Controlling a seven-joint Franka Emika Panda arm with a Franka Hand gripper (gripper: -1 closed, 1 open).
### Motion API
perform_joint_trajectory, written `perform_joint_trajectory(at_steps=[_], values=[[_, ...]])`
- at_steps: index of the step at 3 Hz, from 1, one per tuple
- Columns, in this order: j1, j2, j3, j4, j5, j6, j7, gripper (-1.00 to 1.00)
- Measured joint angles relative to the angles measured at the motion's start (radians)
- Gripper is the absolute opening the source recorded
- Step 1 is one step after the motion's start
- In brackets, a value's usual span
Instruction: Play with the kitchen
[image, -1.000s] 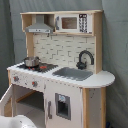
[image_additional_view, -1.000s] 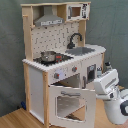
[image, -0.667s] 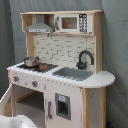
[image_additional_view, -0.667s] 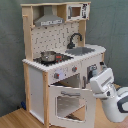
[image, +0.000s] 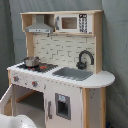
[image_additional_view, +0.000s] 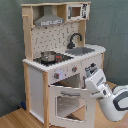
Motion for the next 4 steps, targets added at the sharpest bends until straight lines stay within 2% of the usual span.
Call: perform_joint_trajectory(at_steps=[1, 4], values=[[-0.014, 0.000, 0.007, 0.013, 0.020, 0.073, 0.093, 1.00], [-0.065, -0.001, 0.055, 0.053, 0.073, 0.220, 0.349, 1.00]])
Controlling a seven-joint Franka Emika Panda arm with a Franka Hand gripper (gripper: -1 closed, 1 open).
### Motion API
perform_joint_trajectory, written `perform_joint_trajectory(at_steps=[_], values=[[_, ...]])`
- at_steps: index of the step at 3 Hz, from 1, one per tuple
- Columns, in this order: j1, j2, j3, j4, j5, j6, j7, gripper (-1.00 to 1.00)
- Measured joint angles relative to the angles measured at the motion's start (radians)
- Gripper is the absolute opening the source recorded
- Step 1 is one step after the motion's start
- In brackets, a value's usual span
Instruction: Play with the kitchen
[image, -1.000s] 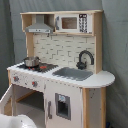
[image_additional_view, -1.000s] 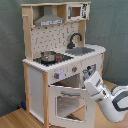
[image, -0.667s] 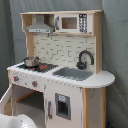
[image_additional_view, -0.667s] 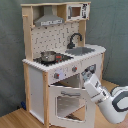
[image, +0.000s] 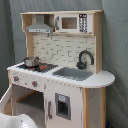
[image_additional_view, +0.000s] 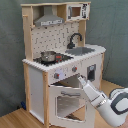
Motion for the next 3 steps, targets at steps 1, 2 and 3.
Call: perform_joint_trajectory(at_steps=[1, 2, 3], values=[[-0.021, 0.000, 0.020, 0.007, 0.014, 0.036, 0.094, 1.00], [-0.044, 0.000, 0.038, 0.012, 0.030, 0.084, 0.211, 1.00], [-0.063, 0.000, 0.050, 0.014, 0.050, 0.136, 0.317, 1.00]])
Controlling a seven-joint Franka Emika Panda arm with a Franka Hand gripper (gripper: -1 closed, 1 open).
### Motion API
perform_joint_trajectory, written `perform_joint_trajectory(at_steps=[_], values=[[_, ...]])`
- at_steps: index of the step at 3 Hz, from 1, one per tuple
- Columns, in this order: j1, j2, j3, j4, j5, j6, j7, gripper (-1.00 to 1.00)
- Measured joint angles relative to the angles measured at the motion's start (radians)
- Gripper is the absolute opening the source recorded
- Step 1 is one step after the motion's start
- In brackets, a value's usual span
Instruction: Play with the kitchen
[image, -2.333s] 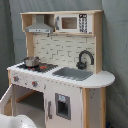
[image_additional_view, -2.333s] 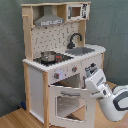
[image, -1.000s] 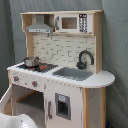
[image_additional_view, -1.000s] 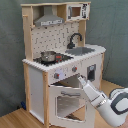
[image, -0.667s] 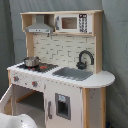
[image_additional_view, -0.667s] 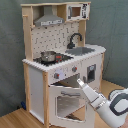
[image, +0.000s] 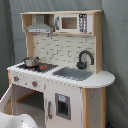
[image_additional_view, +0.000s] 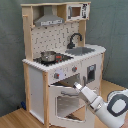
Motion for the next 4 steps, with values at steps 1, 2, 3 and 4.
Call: perform_joint_trajectory(at_steps=[1, 2, 3, 4], values=[[-0.015, 0.000, 0.012, 0.000, 0.025, 0.045, 0.098, 1.00], [-0.027, 0.000, 0.023, 0.000, 0.062, 0.089, 0.200, 1.00], [-0.035, 0.000, 0.029, -0.002, 0.125, 0.134, 0.283, 1.00], [-0.040, 0.000, 0.040, -0.009, 0.207, 0.171, 0.340, 1.00]])
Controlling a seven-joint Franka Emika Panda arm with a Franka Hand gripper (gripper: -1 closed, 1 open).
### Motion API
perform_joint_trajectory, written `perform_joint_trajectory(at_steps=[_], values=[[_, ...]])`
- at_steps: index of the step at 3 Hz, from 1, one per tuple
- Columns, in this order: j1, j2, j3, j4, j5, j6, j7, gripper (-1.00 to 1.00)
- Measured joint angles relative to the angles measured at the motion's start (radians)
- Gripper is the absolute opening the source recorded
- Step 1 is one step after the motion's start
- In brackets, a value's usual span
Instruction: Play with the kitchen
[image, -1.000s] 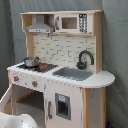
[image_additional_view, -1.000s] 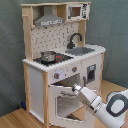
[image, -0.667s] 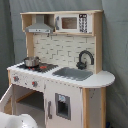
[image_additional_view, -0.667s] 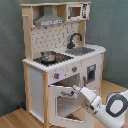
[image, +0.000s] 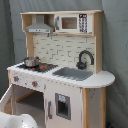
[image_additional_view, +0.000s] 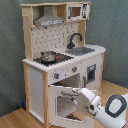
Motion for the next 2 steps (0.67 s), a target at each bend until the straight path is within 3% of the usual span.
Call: perform_joint_trajectory(at_steps=[2], values=[[0.000, 0.000, 0.019, -0.052, 0.187, 0.078, 0.067, 1.00]])
